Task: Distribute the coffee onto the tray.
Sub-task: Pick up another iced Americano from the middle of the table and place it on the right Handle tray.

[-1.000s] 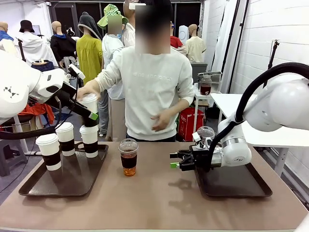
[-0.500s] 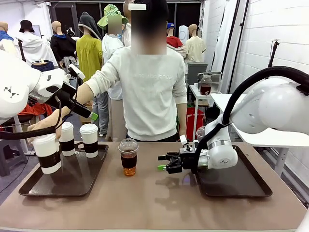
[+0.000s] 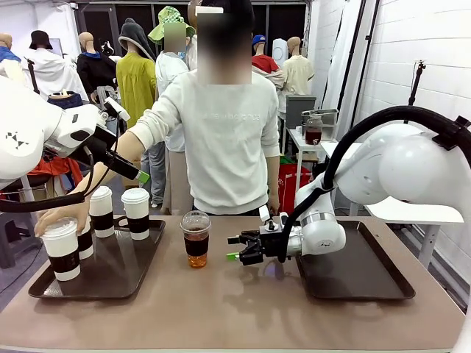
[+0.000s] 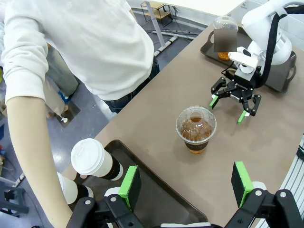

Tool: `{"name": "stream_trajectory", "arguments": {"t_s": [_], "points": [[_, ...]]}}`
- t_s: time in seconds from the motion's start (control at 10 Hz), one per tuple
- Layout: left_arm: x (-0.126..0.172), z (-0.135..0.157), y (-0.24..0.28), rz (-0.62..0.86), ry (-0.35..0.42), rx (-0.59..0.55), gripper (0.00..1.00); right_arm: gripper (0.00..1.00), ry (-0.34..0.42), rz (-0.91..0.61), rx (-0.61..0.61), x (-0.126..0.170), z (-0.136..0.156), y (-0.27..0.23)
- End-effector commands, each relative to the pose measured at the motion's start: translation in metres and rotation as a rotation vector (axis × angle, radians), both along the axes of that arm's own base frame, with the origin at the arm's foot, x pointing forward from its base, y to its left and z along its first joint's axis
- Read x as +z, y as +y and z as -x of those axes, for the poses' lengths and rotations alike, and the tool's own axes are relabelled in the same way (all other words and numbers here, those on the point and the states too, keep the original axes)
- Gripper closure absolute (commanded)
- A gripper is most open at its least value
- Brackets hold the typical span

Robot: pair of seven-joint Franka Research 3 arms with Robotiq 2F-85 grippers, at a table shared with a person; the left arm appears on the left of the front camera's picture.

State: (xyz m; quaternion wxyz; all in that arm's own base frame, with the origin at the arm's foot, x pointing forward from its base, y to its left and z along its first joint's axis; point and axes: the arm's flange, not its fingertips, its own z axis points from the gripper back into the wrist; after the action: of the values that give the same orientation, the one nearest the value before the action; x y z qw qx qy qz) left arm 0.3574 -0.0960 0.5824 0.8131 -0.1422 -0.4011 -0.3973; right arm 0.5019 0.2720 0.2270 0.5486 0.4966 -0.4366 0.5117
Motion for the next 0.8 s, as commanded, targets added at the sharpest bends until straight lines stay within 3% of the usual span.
{"name": "stream_trajectory", "arguments": {"t_s": [0.0, 0.3, 0.7], "points": [[0.0, -0.001, 0.001, 0.013, 0.003, -0.01, 0.0, 0.0, -0.012, -0.003, -0.023, -0.002, -0.012, 0.016], [0.0, -0.001, 0.001, 0.013, 0.003, -0.01, 0.0, 0.0, -0.006, -0.016, -0.044, 0.004, -0.032, 0.025], [0.0, -0.001, 0.001, 0.013, 0.003, -0.01, 0.0, 0.0, 0.008, -0.052, -0.056, 0.002, -0.031, 0.04]]}}
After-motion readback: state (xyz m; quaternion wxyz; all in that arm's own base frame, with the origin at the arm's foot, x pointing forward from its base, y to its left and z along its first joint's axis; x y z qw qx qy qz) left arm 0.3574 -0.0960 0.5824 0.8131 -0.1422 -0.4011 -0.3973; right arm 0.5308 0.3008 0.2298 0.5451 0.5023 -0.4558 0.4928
